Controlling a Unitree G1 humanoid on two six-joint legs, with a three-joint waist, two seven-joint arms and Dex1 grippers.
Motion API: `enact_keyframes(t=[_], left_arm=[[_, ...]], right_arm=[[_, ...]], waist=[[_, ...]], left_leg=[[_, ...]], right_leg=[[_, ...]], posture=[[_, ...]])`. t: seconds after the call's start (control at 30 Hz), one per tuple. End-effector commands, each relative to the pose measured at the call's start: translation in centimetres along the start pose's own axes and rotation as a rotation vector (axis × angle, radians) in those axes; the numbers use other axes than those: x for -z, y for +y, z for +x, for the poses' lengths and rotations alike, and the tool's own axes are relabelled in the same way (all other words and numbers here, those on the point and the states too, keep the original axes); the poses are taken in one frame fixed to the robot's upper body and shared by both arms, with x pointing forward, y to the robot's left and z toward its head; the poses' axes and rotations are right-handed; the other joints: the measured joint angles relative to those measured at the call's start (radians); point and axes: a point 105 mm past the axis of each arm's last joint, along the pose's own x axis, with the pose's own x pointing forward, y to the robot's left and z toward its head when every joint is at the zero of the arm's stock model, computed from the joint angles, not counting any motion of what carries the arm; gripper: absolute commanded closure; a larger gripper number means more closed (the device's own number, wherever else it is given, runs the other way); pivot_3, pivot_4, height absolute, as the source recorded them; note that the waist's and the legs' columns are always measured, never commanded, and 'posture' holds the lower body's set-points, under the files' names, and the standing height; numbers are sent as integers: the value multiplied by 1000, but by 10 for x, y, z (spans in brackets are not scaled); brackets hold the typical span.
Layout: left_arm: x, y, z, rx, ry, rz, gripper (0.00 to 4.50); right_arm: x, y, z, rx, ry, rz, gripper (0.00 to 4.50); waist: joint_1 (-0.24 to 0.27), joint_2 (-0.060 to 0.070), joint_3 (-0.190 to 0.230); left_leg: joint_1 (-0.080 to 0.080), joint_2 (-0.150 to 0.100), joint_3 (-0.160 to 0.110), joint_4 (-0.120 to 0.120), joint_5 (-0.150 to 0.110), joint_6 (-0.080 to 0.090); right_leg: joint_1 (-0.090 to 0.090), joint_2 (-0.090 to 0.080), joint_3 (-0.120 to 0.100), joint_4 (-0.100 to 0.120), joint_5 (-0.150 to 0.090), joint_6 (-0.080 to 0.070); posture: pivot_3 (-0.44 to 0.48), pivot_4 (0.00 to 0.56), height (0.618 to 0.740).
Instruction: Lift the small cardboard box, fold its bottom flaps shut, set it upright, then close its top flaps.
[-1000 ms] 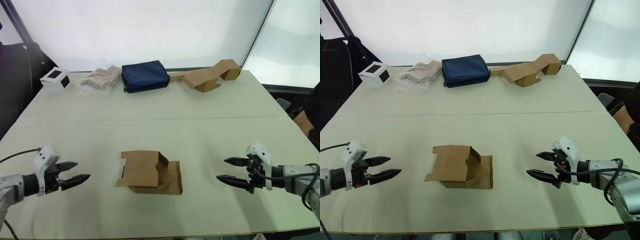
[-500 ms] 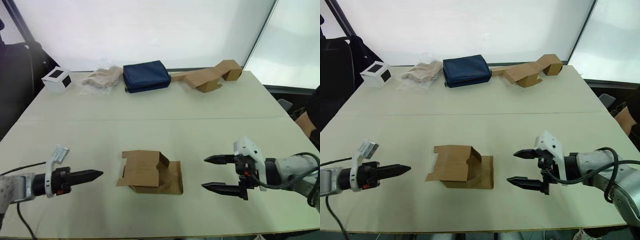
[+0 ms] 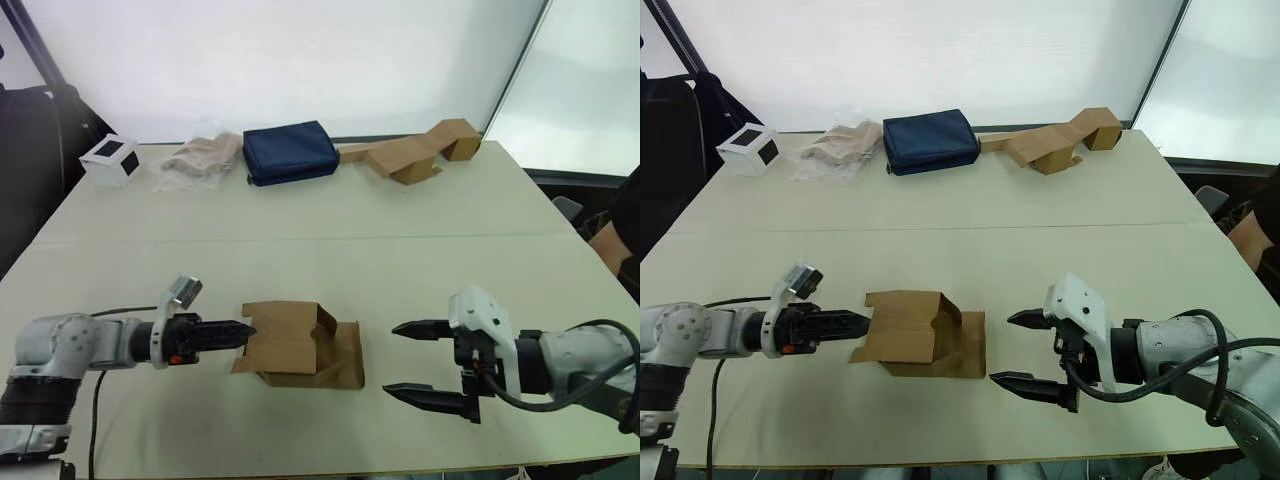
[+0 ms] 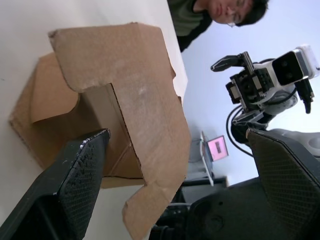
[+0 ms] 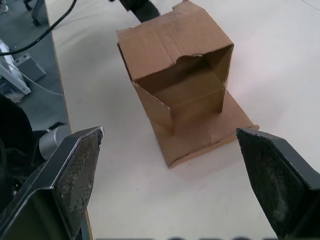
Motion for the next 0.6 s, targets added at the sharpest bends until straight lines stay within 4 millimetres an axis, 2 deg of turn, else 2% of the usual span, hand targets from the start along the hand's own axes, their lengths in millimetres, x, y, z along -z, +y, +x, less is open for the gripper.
enact_keyframes(t=[0.03, 0.3, 0.6], left_arm=[[0, 0, 5, 25, 27, 26, 0], [6, 10, 15, 75, 13, 24, 0], [-9, 18, 28, 131, -27, 20, 0]], right_arm=[[-9, 5, 0, 9, -18, -43, 20], [-8, 5, -1, 20, -12, -32, 20], [-4, 3, 2, 21, -3, -23, 20]], waist=[[0, 0, 0], [1, 0, 0], [2, 0, 0]], left_leg=[[0, 0, 0, 0, 0, 0], [0, 0, 0, 0, 0, 0], [0, 0, 0, 0, 0, 0]], right_leg=[[0, 0, 0, 0, 0, 0], [0, 0, 0, 0, 0, 0], [0, 1, 0, 0, 0, 0]], posture=[[0, 150, 740], [0, 150, 740], [0, 150, 740]])
